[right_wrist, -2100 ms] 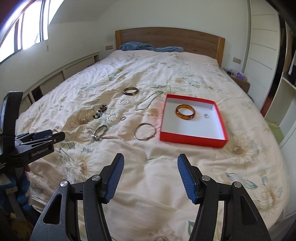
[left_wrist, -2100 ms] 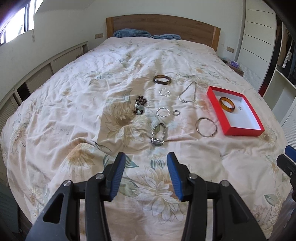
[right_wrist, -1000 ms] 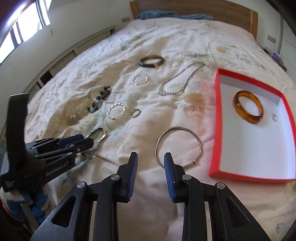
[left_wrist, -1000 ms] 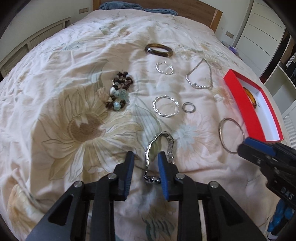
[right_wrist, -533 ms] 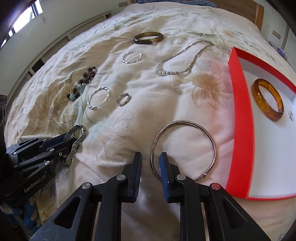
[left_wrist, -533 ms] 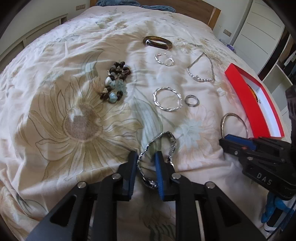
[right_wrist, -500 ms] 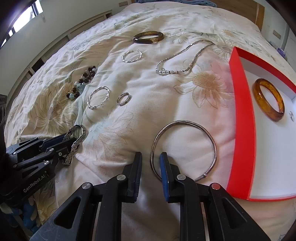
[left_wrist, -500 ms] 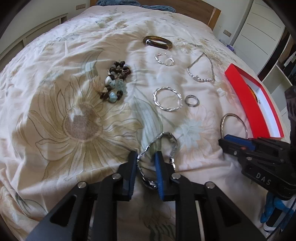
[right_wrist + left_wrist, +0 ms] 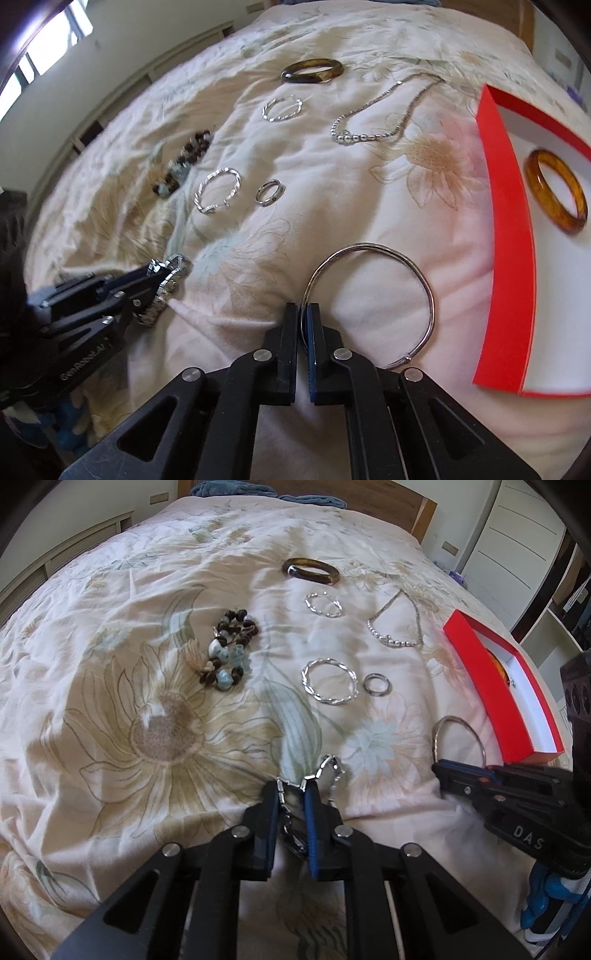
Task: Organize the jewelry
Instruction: 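Grasp the silver chain bracelet with the left tool while the right tool grasps the silver hoop bangle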
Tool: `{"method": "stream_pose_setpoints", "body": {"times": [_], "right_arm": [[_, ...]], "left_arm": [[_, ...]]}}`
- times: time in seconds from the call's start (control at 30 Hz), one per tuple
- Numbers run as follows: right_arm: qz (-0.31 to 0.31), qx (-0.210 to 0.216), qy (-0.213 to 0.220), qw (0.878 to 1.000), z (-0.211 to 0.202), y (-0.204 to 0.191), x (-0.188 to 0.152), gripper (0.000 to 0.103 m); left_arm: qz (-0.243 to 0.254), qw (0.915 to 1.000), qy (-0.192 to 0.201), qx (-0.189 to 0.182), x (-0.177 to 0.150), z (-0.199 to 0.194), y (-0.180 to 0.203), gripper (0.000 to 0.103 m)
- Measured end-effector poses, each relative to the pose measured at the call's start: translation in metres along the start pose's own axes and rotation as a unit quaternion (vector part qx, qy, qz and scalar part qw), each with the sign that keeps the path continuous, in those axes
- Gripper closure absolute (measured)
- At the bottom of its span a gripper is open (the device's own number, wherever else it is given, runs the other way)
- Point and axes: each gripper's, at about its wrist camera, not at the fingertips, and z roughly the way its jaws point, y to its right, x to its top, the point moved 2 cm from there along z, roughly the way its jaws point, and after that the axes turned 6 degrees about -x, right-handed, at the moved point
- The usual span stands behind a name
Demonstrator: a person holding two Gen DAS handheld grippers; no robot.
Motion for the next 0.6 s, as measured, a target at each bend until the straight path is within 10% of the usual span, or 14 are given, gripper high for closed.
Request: {"method": "stream_pose_setpoints", "body": {"times": [0.6], "right_arm": [[0.044,0.087,0.045,0.994,-0.069,-0.014,-0.034,0.098]], "left_arm": [[0.012,0.9997,0.019,0.004,-0.010,-0.052,0.022,0.101]]}}
